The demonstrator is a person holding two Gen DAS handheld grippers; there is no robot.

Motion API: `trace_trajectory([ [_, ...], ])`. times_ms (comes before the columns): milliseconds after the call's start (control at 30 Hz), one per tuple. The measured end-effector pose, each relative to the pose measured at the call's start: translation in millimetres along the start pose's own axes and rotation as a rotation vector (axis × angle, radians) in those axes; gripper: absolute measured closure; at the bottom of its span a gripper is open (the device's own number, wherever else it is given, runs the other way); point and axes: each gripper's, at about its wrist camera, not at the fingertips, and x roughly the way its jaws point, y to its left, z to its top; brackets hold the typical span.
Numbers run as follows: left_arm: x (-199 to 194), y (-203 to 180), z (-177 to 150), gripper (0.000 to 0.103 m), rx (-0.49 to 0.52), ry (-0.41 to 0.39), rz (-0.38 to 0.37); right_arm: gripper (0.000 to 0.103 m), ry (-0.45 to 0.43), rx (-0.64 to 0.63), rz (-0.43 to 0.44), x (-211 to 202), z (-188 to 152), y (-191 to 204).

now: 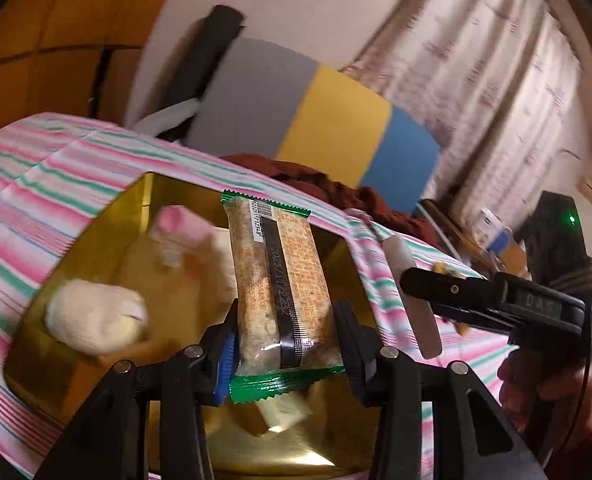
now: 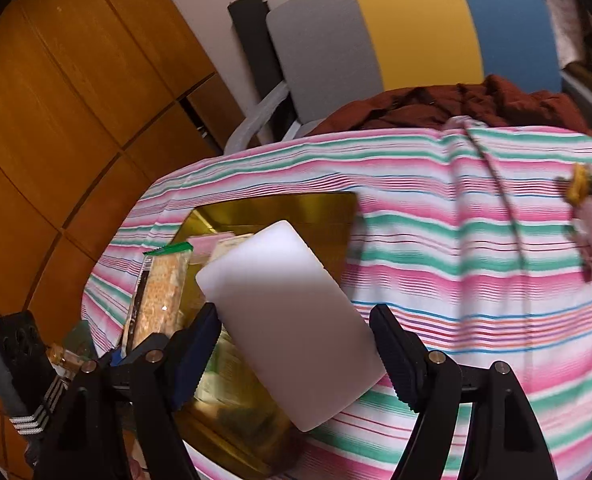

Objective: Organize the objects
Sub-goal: 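Lower the cracker packet and white block into the tray and open both tools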

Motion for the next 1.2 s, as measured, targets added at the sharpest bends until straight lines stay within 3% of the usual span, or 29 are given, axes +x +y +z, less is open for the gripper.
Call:
trace_trajectory([
  [167,13.1,32.5,9.8,0.059,-0.074,0.031,0.04,0.022,0.014,0.052,-0.004,37.6,9.9,8.9],
  [300,24.7,42.7,10.7,0.059,-0.095,0.07,0.053,0.012,-0.014,0.134,-0.013,56.9,18.5,2.0],
  [400,26.4,48.5,8.4,0.059,-0.104,0.091,0.056,0.006,-0.022,0.182,-0.033,57.8,19.1,-1.0],
  [533,30.6,52.8,9.2,0.059,-0.121,0.109,0.059,0.004,-0.041,0.22,0.011,44.8,13.8,-3.7],
  [600,33.8,53.9,9.8,0.054,-0.135,0.134,0.068,0.004,-0.054,0.224,0.023,36.1,9.5,-3.0],
  [633,33.6,53.5,10.4,0.047,-0.138,0.138,0.082,0.004,-0.06,0.225,0.032,31.5,7.0,-2.4],
  [767,21.5,48.3,16.5,0.031,-0.124,0.085,0.119,0.004,-0.075,0.197,0.044,18.4,-0.8,1.7],
  [967,-1.2,46.0,24.7,0.025,-0.15,0.002,0.172,0.004,-0.083,0.163,0.063,5.2,-8.9,7.3],
  [1200,-6.1,37.1,17.6,0.024,-0.173,0.018,0.181,0.004,-0.069,0.159,0.056,-0.1,-16.2,4.4],
])
